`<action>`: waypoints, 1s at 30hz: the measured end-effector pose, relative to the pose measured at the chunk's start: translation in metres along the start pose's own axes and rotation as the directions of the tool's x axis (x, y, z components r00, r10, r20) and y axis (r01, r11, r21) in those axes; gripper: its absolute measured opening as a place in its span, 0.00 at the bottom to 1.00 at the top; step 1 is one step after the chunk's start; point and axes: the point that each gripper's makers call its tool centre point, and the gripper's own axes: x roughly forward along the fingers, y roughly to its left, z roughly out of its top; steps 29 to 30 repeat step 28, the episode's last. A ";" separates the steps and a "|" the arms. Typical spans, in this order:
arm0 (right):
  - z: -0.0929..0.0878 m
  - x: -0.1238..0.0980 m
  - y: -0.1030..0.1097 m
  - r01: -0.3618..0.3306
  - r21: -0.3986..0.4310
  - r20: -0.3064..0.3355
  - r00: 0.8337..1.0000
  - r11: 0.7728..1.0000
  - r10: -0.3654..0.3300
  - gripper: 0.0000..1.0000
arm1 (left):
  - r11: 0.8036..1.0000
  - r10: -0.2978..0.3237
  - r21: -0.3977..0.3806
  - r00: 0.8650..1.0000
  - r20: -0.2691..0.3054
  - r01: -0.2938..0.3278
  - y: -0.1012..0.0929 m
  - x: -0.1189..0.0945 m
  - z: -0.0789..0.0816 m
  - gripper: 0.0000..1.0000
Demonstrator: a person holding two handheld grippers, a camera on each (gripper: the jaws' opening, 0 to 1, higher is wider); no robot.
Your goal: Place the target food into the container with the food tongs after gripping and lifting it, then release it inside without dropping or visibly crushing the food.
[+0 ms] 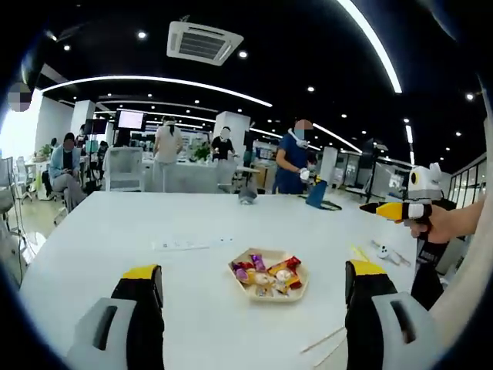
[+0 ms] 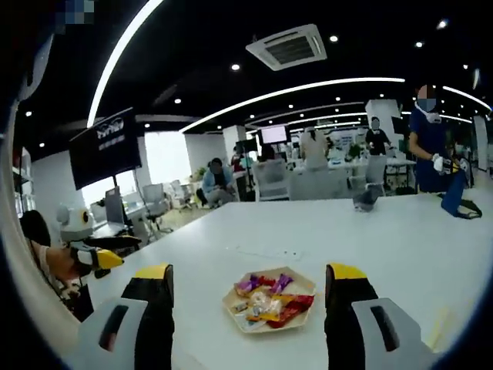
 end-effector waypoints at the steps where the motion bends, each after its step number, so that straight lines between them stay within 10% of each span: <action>1: 0.000 -0.001 -0.001 0.006 0.002 0.001 1.000 1.000 -0.006 0.82 | 1.000 -0.002 -0.005 1.000 -0.003 0.002 0.000 0.001 -0.002 0.99; 30: -0.008 -0.023 -0.032 0.160 -0.028 0.062 0.985 0.987 -0.158 0.95 | 0.997 0.064 0.026 0.994 0.086 -0.067 0.014 -0.005 0.011 0.99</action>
